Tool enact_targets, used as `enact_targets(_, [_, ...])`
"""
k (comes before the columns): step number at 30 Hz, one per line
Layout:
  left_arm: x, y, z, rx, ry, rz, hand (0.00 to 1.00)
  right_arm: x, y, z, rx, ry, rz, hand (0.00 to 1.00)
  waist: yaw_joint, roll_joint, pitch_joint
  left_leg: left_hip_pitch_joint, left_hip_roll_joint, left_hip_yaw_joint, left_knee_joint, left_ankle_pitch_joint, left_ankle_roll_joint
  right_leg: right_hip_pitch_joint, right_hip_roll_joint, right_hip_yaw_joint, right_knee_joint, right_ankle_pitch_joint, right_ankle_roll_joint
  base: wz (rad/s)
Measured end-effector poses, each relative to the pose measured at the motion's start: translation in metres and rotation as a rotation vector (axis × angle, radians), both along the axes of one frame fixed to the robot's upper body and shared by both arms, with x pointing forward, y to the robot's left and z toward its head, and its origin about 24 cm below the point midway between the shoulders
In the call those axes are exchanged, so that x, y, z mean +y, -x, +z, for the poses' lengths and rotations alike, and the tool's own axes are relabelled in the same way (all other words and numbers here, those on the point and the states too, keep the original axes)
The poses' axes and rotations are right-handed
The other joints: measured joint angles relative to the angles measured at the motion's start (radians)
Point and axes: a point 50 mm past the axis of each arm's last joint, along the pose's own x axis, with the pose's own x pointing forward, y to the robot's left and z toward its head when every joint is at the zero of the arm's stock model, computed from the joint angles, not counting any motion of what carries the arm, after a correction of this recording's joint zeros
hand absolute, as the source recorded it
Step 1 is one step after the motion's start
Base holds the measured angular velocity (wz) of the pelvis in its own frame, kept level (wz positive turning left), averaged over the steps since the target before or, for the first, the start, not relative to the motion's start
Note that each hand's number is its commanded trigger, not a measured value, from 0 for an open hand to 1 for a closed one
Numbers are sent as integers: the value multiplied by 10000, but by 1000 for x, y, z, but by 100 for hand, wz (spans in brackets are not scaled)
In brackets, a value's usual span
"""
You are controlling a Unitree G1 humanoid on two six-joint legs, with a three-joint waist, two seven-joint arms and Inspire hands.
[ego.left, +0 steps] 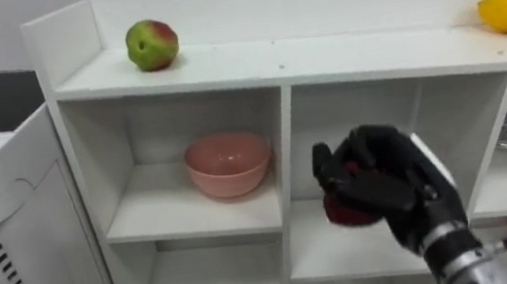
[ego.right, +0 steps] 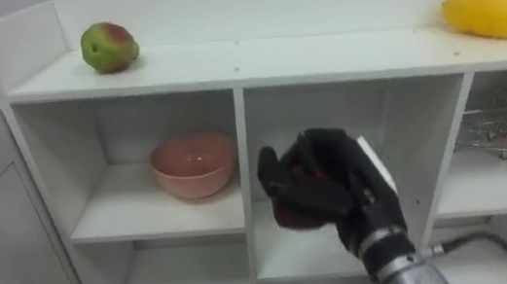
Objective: Arrange fruit in the closet
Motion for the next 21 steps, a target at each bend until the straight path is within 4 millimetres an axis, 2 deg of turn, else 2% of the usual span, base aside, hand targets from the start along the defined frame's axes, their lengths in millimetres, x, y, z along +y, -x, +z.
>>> enact_targets(3, [-6,-8,-1,-186,77,60,0,-4,1,-27,1326,-1418,-171,100,39,146,11,-518,-14,8,243,9,6,-598,-107,34,353,-3,-1,2])
enact_targets(6, [-9,-5,-2,-75,57,74,0,-11,4,-54,2563,-2342,-513,100,100,175,22,-790,-21,3,362,25,28,-875,-161,8,518,-6,2,1])
enact_targets(9, [-12,-2,-4,51,229,406,0,-19,8,-75,3540,-3773,-1035,100,102,204,70,-1246,-29,-5,705,26,34,-1382,-315,-109,978,-67,-1,6])
enact_targets(11, [-14,-4,-4,48,335,494,0,-22,12,-87,4080,-4438,-1385,100,142,228,124,-1699,-61,-2,977,23,38,-1841,-387,-174,1329,-88,-5,6])
enact_targets(13, [-14,-6,-4,-33,417,707,0,-25,15,-97,4520,-5203,-1698,100,201,199,219,-2390,-149,0,1424,14,54,-2596,-544,-181,1908,-210,-52,2])
enact_targets(14, [-15,-7,-4,-72,443,766,0,-26,16,-97,4555,-5405,-1760,100,208,180,252,-2611,-195,1,1592,4,72,-2822,-598,-175,2105,-294,-74,10])
enact_targets(15, [-15,-10,-3,-176,504,909,0,-28,15,-96,4541,-5998,-1917,100,223,179,319,-3094,-266,5,1912,-26,122,-3299,-721,-171,2496,-438,-105,12])
enact_targets(16, [-15,-12,-3,-260,554,1052,0,-31,13,-96,4541,-6525,-2127,100,245,177,337,-3563,-325,-1,2193,-31,132,-3780,-861,-164,2862,-500,-153,13])
enact_targets(21, [-14,-19,-1,-579,662,1359,0,-43,1,-90,4269,-8264,-2824,100,366,169,355,-5251,-397,-11,3111,-81,147,-5476,-1089,-153,3924,-742,-266,16])
